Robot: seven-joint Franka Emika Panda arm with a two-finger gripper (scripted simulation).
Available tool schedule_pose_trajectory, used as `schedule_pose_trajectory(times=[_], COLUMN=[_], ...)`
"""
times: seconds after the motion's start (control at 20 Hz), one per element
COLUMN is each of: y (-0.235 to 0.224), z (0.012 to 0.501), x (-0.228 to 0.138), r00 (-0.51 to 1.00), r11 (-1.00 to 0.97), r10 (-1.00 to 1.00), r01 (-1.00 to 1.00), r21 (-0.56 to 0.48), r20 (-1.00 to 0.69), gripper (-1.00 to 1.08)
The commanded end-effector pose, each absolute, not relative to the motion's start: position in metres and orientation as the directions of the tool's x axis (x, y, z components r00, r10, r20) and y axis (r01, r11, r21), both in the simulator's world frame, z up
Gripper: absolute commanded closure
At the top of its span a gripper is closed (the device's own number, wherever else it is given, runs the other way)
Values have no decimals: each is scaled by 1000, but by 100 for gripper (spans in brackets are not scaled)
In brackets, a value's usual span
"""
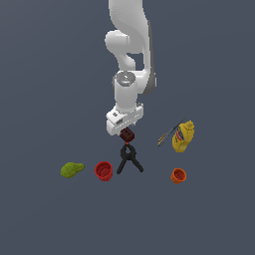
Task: Pick up a designated object from a clutter of objects.
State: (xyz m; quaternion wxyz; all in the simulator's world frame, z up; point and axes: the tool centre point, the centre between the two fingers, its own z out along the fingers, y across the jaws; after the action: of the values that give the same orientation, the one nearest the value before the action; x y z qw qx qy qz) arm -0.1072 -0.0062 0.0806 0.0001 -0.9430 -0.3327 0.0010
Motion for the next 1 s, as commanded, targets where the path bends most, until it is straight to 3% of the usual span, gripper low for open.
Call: schedule_pose_trajectory(times=[0.0, 0.95], y=[-6, -5], z=[78, 34], x=[-110, -111], r00=[770, 769], r11=[-770, -769], r10=[637, 639], r01=[637, 639], r21=[0, 0], r20=[0, 0], gripper=[-92, -92])
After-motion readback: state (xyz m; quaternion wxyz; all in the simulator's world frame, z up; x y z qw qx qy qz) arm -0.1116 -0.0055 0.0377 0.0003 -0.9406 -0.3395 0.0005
